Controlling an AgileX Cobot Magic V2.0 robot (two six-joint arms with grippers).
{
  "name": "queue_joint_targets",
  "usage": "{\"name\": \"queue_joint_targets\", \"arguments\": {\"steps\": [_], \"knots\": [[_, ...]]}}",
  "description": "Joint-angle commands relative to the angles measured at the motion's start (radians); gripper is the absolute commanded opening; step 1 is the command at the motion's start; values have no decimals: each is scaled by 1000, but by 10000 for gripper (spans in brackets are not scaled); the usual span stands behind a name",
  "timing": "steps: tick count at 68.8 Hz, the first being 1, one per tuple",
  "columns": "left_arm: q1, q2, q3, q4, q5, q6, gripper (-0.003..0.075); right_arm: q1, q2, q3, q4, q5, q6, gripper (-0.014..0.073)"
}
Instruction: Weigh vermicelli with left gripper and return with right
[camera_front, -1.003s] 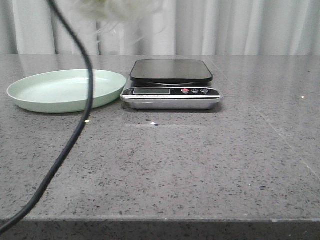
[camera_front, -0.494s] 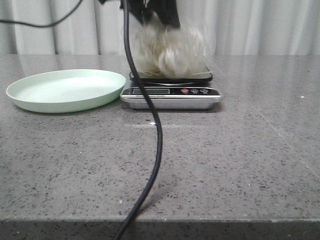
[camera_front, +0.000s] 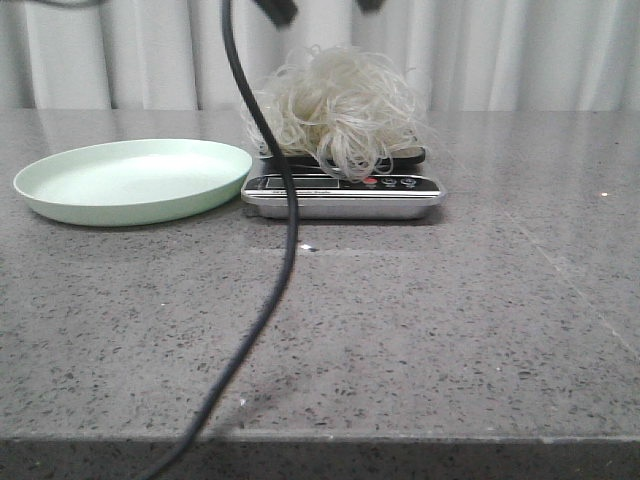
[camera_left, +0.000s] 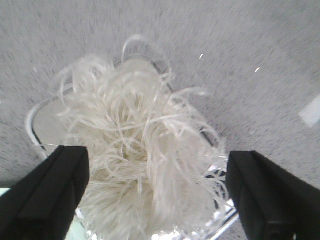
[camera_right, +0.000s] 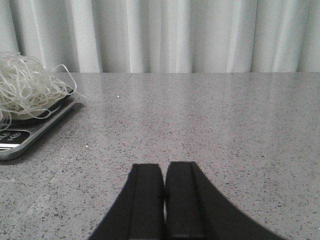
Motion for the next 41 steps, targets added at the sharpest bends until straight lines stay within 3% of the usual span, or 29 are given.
{"name": "queue_joint_targets", "arguments": {"steps": [1,22,41], "knots": [[-1,-133,-7,20,-59,-2,617,-6,-17,-8,-5,-83,-8,179],[-1,-477,356,66,-238,0,617,-6,-17,-8,-5,-83,-8,179],[-1,-902,842,68,-524,9,617,-6,-17,-8,-5,-83,-8,179]]}}
